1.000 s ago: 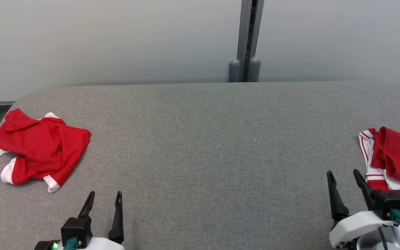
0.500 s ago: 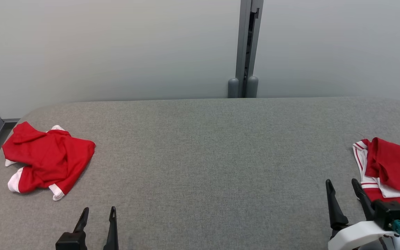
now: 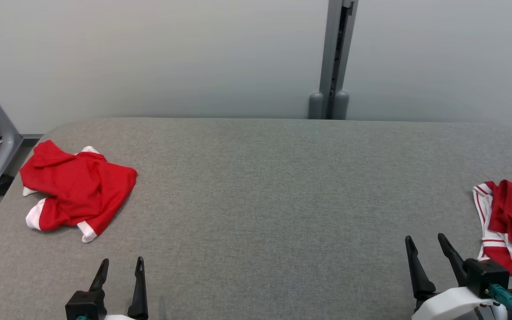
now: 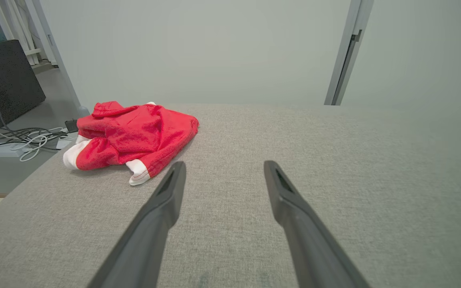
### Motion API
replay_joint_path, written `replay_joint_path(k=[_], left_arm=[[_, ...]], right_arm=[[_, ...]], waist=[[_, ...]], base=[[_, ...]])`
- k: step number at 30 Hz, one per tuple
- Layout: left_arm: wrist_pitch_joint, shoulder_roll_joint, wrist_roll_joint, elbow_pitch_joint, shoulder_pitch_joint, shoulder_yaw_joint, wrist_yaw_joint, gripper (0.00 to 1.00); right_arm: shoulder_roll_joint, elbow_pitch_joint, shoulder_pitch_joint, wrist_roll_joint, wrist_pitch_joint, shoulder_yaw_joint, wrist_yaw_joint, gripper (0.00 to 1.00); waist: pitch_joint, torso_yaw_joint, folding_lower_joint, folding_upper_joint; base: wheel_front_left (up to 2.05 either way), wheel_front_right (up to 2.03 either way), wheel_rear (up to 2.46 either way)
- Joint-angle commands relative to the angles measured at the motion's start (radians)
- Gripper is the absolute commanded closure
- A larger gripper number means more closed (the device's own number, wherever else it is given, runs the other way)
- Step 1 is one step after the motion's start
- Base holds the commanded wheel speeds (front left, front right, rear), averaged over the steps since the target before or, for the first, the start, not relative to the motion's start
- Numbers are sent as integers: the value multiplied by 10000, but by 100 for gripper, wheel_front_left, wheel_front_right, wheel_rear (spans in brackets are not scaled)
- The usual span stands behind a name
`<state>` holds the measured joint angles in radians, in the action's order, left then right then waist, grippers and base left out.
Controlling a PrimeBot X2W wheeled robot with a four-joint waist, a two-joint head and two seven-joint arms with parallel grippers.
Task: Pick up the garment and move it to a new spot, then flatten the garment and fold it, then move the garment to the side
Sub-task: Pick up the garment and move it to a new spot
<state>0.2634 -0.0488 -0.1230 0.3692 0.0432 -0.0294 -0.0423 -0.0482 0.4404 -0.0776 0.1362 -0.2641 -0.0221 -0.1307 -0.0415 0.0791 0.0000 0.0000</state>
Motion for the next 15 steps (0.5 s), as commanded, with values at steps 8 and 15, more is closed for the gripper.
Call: replay_joint_path(k=[8, 15], left_arm=[[12, -63, 172, 70, -177, 290, 74, 0], [14, -94, 260, 85, -12, 690, 126, 0]], right_arm=[[-59, 109, 3, 150, 0, -272, 2, 0], [-59, 120, -203, 377, 1, -638, 0, 0]], waist=[[213, 1731, 0, 0], [335, 3183, 0, 0]], base=[[0, 0, 0], [0, 0, 0]])
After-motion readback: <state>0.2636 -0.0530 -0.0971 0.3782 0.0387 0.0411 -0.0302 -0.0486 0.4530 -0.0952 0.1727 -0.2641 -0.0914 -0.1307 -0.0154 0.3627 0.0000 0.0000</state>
